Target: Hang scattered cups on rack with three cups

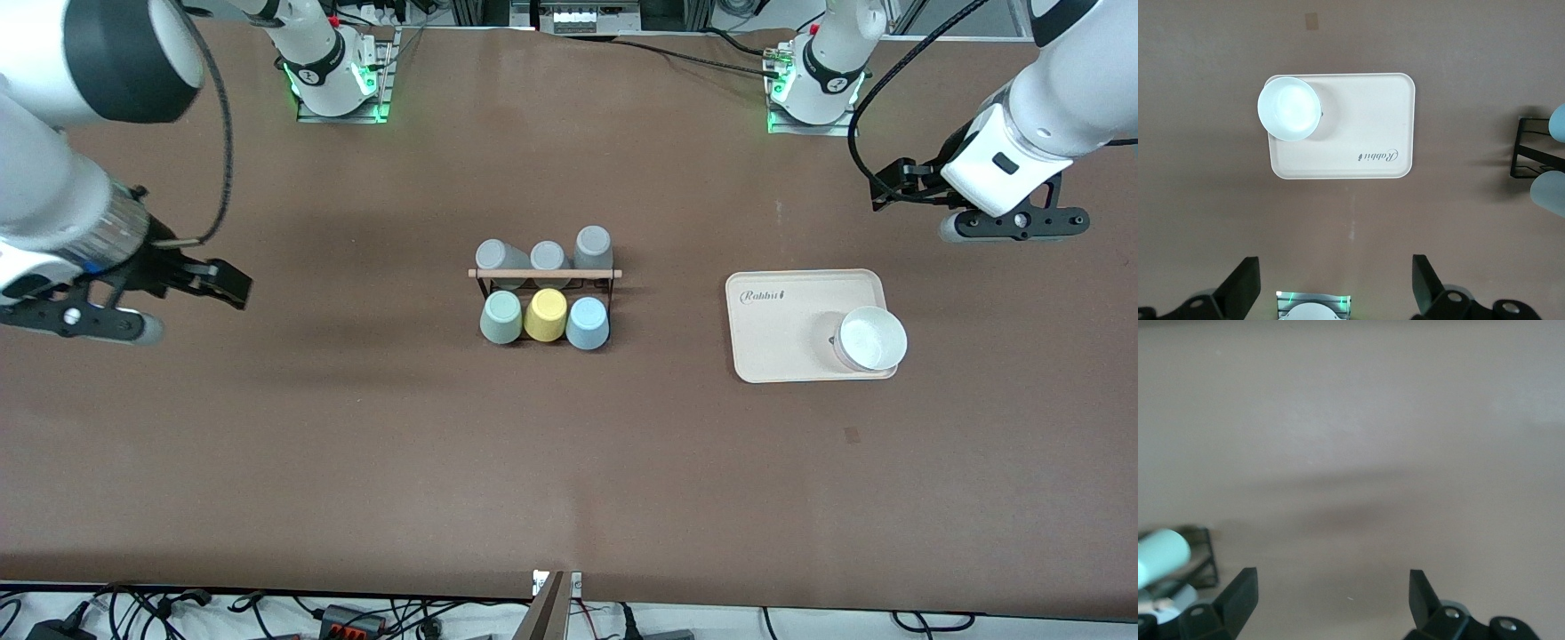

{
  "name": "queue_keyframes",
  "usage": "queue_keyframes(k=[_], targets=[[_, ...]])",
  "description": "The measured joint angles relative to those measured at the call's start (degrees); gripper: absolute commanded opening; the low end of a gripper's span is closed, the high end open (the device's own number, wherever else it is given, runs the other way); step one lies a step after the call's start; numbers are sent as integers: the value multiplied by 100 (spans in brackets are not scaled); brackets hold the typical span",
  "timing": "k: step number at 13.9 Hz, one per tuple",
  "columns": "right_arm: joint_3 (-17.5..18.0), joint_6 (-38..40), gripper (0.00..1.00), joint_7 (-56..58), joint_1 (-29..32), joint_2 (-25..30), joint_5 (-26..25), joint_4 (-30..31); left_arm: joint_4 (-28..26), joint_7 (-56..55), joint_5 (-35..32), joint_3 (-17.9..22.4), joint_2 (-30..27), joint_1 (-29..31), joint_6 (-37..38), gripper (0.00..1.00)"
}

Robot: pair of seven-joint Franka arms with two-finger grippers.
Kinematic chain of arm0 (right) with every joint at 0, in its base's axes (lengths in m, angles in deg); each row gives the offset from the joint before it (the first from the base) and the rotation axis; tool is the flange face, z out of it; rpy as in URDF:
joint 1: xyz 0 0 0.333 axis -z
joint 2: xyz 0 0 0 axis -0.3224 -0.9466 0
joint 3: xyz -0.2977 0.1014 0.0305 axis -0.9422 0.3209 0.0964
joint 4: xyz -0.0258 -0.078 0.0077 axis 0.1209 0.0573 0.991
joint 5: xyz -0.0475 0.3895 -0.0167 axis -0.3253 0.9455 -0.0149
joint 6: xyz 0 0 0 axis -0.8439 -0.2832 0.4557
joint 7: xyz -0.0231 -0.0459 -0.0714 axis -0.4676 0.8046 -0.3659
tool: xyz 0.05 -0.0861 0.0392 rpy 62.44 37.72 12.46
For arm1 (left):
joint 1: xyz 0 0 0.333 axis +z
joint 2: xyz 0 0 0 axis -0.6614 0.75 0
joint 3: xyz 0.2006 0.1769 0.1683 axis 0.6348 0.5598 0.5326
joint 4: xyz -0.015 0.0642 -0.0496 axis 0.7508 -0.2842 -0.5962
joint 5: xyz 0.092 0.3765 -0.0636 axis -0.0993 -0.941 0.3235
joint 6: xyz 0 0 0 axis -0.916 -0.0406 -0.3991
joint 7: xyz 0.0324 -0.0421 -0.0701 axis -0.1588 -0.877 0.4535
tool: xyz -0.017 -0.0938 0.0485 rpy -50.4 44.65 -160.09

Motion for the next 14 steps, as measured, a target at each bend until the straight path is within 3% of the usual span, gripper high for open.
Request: queue_keyframes(k=[3,8,10,14], targets=[[-6,-240,100,541,462,676,7,877,4,13,0,0,3,0,0,100],[-21,-1220,100,626,534,1886,365,2724,7,28,0,1,6,2,0,100],[-36,-1330,100,626,534,2018,405,2820,7,31,0,1,6,3,0,100],[-55,-1158,100,626,536,1888,416,2402,9,34,0,4,6,4,0,100]])
